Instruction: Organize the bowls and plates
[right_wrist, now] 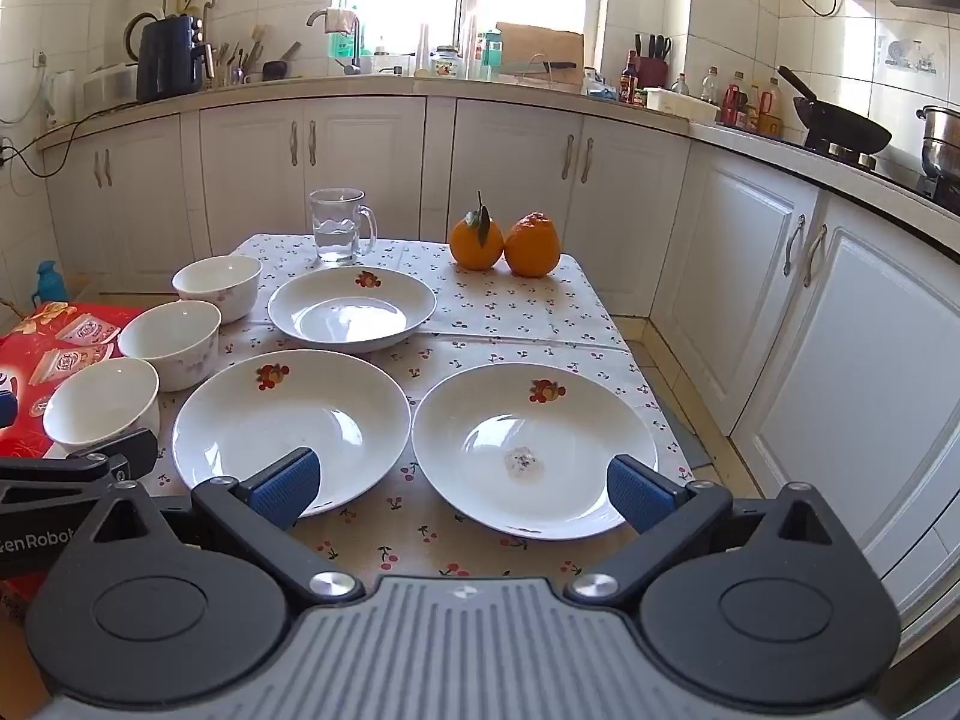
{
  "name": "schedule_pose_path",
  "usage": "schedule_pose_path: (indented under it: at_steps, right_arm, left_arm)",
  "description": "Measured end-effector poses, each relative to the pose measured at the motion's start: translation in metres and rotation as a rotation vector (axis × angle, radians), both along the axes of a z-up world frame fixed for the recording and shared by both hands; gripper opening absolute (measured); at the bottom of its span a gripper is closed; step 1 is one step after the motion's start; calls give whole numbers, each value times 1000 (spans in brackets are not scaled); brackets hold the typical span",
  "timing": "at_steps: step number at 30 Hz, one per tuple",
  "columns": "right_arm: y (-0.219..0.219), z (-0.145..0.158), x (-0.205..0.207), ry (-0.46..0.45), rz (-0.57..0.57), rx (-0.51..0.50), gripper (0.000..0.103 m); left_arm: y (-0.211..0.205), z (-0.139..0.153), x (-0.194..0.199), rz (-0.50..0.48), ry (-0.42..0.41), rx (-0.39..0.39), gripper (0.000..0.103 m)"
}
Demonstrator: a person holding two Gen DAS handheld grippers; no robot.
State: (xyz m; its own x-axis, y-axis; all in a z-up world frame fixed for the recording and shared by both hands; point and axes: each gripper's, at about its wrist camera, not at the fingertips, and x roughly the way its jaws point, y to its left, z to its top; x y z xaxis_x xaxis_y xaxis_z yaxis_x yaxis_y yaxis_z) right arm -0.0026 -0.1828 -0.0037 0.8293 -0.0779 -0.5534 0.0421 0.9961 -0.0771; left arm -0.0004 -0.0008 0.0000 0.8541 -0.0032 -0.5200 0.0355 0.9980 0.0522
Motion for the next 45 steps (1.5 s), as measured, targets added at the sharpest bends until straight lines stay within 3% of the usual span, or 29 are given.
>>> schedule_pose_path:
  at_steps: [1,45]
  right_arm:
    - [0,0,0,0,0,0,103]
    - [4,4,-7,-30,9,-17,103]
  left_arm:
    - [2,0,1,-1,16,-28,102]
    - [1,6,-5,17,-13,0,102]
